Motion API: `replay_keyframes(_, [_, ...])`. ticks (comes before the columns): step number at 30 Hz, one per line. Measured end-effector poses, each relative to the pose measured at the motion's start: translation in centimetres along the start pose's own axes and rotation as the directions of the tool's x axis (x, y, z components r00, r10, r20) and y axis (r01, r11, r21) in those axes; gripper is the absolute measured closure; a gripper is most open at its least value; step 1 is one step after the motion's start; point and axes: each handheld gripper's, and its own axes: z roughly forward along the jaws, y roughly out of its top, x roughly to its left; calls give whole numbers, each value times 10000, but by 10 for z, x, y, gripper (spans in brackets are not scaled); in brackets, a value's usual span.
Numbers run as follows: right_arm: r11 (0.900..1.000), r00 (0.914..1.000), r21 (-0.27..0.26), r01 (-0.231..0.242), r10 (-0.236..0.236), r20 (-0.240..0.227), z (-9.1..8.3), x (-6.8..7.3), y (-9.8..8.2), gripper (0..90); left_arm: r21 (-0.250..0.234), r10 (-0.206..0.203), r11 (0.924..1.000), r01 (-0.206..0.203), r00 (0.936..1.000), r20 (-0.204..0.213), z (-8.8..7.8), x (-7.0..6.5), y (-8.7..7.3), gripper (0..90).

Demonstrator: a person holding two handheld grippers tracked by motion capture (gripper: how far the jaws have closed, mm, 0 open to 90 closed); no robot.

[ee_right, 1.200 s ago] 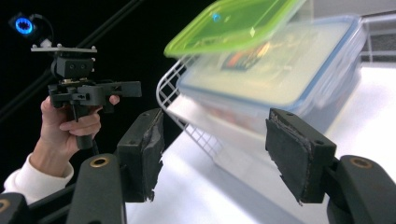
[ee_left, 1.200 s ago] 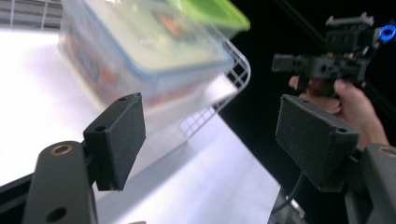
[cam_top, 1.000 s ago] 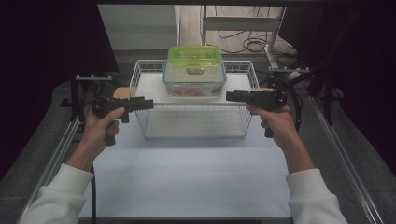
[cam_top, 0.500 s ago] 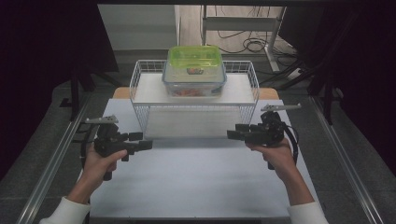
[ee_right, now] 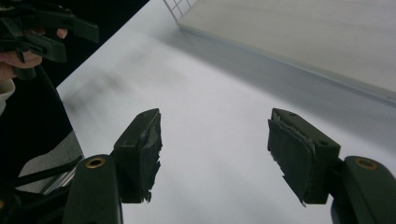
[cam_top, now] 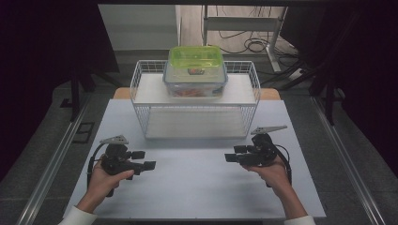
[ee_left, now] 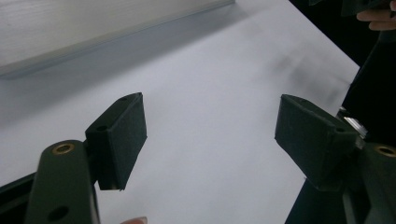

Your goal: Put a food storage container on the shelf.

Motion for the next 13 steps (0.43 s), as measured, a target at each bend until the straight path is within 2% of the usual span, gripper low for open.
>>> replay_keyframes(4, [10000, 10000, 81, 5, -5, 45, 3, 1, -1, 345, -25, -6, 10000, 6, 10000, 23, -1, -1, -1, 243])
replay_keyframes(13, [9999, 9999, -82, 77, -75, 152, 0, 2, -1, 337, -122, -46, 9999, 47, 10000, 9, -4, 0, -2, 242])
